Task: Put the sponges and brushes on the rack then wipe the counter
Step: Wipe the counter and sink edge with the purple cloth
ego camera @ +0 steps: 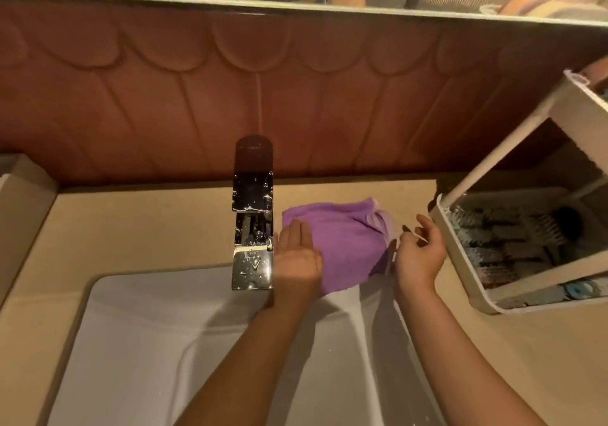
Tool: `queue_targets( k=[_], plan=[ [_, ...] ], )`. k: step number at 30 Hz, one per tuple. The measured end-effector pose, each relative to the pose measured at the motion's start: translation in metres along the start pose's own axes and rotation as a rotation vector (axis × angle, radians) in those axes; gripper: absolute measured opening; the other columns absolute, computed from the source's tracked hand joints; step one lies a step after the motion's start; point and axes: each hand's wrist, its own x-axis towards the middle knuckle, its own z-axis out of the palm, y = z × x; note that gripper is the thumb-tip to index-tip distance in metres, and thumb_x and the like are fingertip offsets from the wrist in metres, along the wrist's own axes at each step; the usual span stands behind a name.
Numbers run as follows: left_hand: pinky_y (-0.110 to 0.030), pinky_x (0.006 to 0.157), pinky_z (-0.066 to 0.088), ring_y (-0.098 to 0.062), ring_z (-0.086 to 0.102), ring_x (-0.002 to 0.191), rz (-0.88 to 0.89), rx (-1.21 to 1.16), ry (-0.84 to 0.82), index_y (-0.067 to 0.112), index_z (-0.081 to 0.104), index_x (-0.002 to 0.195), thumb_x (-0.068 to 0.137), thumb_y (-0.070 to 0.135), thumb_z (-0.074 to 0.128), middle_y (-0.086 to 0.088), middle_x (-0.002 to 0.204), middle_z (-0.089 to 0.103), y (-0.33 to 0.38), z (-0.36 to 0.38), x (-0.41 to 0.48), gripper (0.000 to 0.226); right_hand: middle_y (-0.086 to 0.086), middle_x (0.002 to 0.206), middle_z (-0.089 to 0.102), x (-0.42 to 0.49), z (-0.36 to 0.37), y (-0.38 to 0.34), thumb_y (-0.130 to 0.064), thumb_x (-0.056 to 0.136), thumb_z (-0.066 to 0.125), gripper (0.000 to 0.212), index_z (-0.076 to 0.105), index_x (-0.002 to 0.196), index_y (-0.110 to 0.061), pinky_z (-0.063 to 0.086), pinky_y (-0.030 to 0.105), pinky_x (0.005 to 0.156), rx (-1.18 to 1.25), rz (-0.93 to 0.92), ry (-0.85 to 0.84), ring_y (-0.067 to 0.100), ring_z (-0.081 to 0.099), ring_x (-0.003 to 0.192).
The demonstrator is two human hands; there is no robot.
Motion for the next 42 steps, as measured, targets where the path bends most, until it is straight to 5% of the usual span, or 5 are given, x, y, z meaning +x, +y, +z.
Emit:
queue_targets(
  k=[7, 14, 19, 32, 42],
  plan=[
    [-0.028, 0.07, 0.054, -0.024, 0.068, 0.083, -0.015, 0.037, -0.014, 0.005, 0.072, 0.1, 0.072, 0.032, 0.035, -0.01, 0.097, 0.071, 0.001, 0.004, -0.001, 0.053, 0.01, 0.147, 0.038, -0.025, 0.001, 0.005, -0.025, 0.091, 0.034, 0.052, 0.038, 0.141, -0.016, 0.017, 0.034, 0.115, -0.737, -0.66, -0.522, 0.024, 0.028, 0.138],
    [-0.034, 0.101, 0.034, -0.021, 0.059, 0.117, -0.048, 0.073, -0.053, 0.009, 0.064, 0.12, 0.08, 0.032, 0.027, -0.009, 0.128, 0.061, 0.005, 0.013, 0.008, 0.059, 0.0, 0.159, -0.01, -0.011, 0.033, 0.016, -0.047, 0.09, 0.0, 0.059, -0.004, 0.148, -0.035, -0.013, 0.042, 0.116, -1.224, -0.585, -0.692, 0.021, -0.014, 0.146],
    [-0.034, 0.117, -0.002, -0.023, -0.009, 0.146, -0.156, 0.069, -0.094, 0.005, -0.009, 0.148, 0.099, 0.035, 0.007, -0.013, 0.158, -0.011, 0.012, 0.013, 0.042, 0.059, 0.0, 0.159, -0.013, 0.022, 0.058, 0.005, -0.043, 0.1, 0.014, 0.053, -0.004, 0.149, -0.032, -0.011, 0.042, 0.116, -1.268, -0.643, -0.754, 0.021, -0.016, 0.146],
    [-0.044, 0.112, 0.025, -0.035, 0.032, 0.138, -0.156, -0.187, 0.145, -0.002, 0.037, 0.14, 0.077, 0.042, 0.008, -0.022, 0.146, 0.037, 0.052, 0.034, 0.089, 0.083, 0.004, 0.159, 0.012, 0.07, 0.057, 0.017, -0.053, 0.077, -0.008, 0.079, 0.011, 0.15, -0.028, 0.003, 0.043, 0.117, -1.191, -0.769, -0.595, 0.025, 0.005, 0.147],
    [-0.03, 0.116, -0.002, -0.021, -0.002, 0.147, 0.06, -0.016, 0.018, 0.005, 0.001, 0.149, 0.1, 0.03, 0.023, -0.012, 0.159, 0.0, 0.072, 0.045, 0.103, 0.059, 0.014, 0.159, 0.001, 0.082, 0.032, 0.022, -0.046, 0.082, 0.008, 0.072, 0.006, 0.15, -0.024, 0.001, 0.043, 0.117, -1.218, -0.583, -0.495, 0.032, -0.003, 0.146]
  ],
)
